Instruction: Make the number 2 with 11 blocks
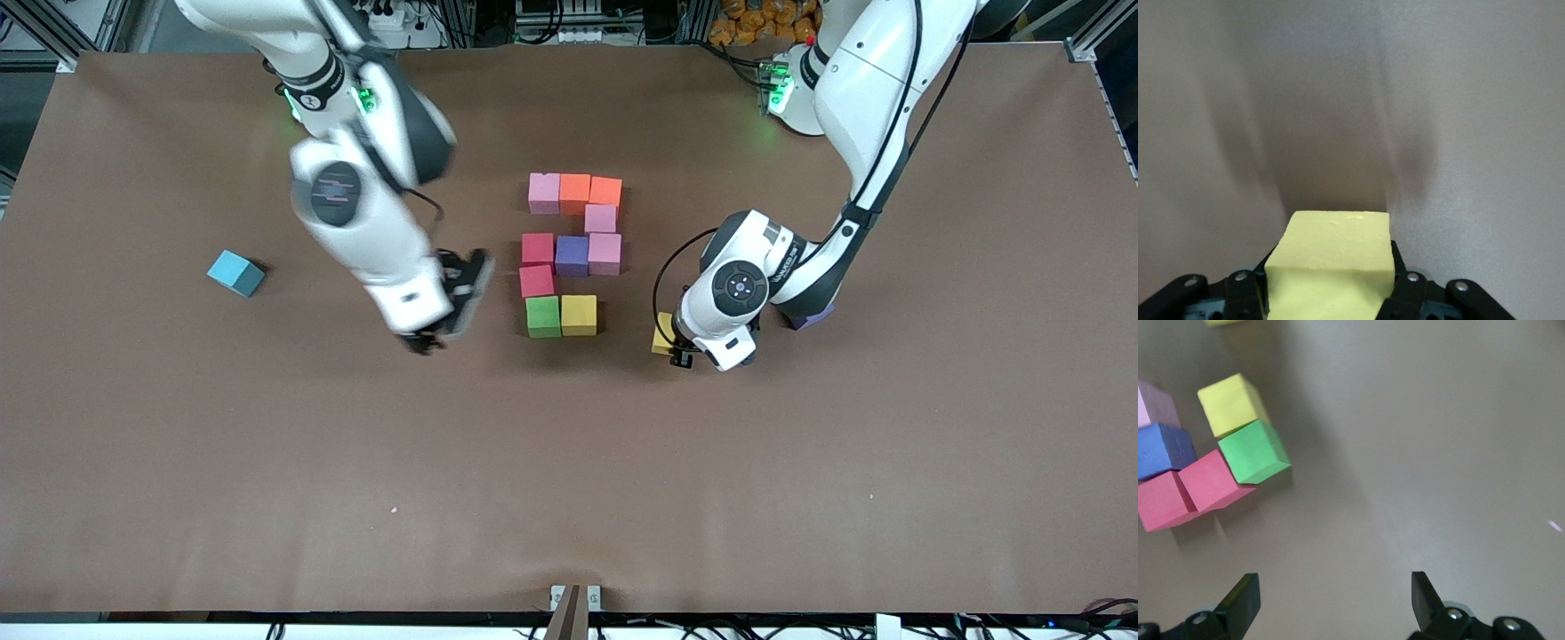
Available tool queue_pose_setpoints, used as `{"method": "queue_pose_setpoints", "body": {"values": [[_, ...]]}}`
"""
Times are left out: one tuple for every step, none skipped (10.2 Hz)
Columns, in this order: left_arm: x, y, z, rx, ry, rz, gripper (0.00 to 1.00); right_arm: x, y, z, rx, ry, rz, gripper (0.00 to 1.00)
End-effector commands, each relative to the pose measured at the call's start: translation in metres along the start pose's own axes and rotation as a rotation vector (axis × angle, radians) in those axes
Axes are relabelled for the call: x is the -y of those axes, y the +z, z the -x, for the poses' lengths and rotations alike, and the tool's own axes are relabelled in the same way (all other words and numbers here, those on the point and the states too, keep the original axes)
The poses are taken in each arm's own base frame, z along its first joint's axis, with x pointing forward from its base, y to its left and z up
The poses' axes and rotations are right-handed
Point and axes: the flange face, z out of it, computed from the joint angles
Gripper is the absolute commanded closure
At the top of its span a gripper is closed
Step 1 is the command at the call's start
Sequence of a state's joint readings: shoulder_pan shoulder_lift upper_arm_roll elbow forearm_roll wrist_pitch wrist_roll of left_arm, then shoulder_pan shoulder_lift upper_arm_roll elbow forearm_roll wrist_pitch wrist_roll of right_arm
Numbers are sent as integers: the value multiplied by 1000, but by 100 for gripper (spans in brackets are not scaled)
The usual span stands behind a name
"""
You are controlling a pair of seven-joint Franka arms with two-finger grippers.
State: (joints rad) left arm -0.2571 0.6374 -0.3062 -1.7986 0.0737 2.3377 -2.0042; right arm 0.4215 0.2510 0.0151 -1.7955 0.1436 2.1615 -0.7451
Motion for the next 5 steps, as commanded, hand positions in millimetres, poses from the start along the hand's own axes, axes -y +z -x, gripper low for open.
{"method": "queue_pose_setpoints", "body": {"values": [[5, 4, 25, -12, -45, 16, 48, -32, -58, 57, -54, 162, 18, 0], [8, 4, 30, -15, -52, 17, 49, -51, -83, 82, -78, 213, 50, 0], [12, 7, 39, -17, -56, 16, 50, -67, -103, 107, -96, 260, 78, 0], [13, 6, 43, -11, -75, 25, 50, -71, -122, 121, -108, 299, 95, 0], [14, 6, 47, -9, -84, 31, 50, -72, -135, 144, -87, 427, 76, 0]]}}
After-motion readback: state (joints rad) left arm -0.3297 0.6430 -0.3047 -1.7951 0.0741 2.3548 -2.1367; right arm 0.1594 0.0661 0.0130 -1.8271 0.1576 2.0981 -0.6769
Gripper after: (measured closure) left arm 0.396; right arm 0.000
